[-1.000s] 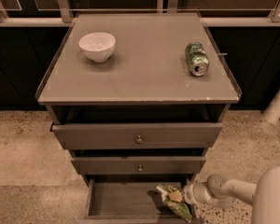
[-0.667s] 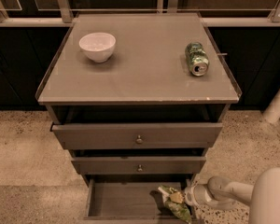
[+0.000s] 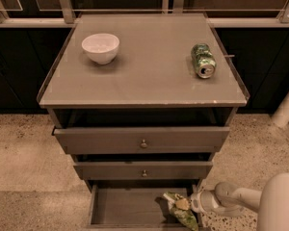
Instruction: Place green jalapeno chip bag into bottom drawer
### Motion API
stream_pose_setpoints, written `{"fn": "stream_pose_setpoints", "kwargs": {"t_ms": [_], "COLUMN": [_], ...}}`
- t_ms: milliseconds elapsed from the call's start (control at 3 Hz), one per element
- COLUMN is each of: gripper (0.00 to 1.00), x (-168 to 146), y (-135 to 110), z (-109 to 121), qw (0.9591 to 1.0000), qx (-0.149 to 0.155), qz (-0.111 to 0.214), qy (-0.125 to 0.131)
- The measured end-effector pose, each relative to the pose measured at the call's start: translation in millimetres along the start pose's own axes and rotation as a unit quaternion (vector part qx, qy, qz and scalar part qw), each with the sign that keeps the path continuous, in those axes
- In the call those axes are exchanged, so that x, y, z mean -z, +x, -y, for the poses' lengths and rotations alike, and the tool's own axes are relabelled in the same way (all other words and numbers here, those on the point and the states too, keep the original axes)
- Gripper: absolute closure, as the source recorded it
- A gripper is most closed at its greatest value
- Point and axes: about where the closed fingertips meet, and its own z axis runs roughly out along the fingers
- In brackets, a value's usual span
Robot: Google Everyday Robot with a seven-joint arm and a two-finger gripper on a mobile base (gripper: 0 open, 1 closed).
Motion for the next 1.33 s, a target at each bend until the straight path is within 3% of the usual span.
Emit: {"fn": "stream_pose_setpoints", "kwargs": {"t_ms": [667,1000,1333], "gripper": [0.13,0.0,0.0], "x": [-0.1,-0.1,-0.1], "y": [0.0,0.0,0.1], "z": [0.0,-0.1,-0.1], "qw": [1.0,1.0,1.0], "qx": [0.0,0.0,0.0], "qz": [0.0,0.0,0.0], "qy": [0.0,0.0,0.0]}}
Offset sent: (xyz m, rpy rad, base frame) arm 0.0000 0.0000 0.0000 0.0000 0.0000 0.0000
